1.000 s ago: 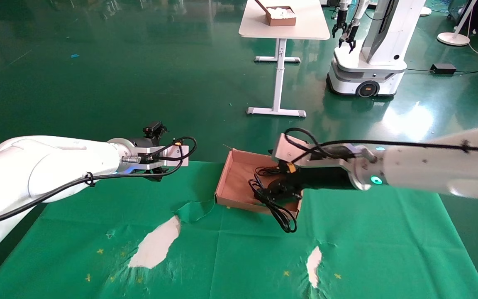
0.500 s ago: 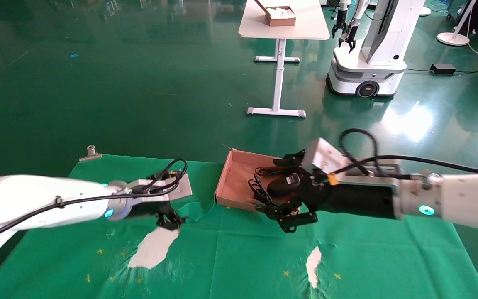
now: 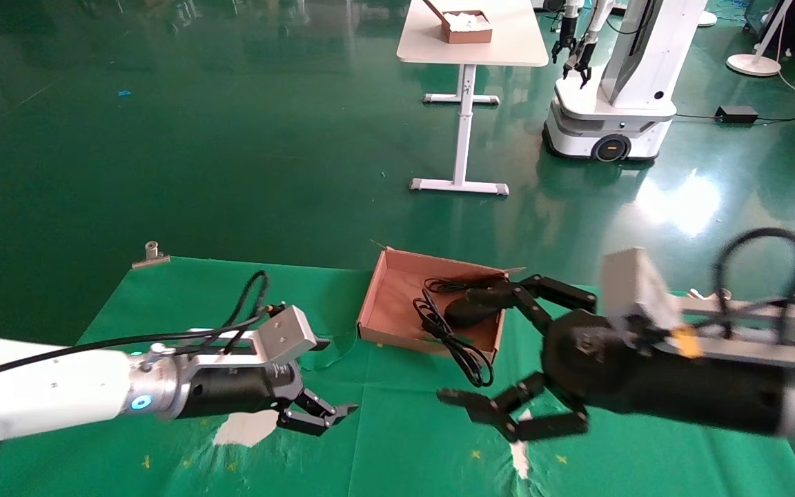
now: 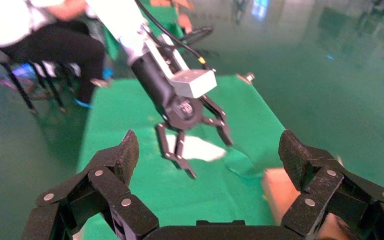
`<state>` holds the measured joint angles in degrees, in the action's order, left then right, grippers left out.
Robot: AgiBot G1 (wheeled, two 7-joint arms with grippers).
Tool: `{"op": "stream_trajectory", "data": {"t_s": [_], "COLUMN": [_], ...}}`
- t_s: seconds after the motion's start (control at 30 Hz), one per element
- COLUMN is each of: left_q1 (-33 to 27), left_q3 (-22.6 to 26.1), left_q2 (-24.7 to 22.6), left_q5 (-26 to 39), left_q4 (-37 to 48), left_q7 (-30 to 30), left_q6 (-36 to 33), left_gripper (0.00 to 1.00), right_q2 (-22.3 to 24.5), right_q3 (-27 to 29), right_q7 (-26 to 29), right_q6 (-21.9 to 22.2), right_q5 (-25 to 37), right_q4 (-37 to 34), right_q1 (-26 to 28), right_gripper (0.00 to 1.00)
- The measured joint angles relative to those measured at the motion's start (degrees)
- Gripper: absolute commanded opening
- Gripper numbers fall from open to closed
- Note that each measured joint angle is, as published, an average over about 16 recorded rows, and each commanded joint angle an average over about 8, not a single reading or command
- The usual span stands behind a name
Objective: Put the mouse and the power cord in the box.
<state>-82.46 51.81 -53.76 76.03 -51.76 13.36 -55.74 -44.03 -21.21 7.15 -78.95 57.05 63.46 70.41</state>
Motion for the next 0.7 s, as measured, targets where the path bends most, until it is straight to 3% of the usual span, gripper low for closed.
{"op": "stream_trajectory", "data": {"t_s": [0.37, 0.7], "left_q1": [7.5, 14.4], "left_q3": [-12.9, -24.6], "left_q2": [6.8, 12.9], "left_q5": [-12.3, -23.5], "left_q4": [-7.9, -15.0], "left_q7": [-0.9, -1.8], "left_q6": [-10.8, -20.6], "left_gripper": [1.00, 1.00], "right_q2": [7.0, 9.0], "right_q3": [4.0, 5.1], "right_q7": [2.8, 3.6], "right_q6": [-5.2, -6.7], "right_q5": [-11.7, -15.2], "right_q4": [7.8, 10.1], "right_q1": [-6.8, -8.8], "right_gripper": [1.00, 1.00]}}
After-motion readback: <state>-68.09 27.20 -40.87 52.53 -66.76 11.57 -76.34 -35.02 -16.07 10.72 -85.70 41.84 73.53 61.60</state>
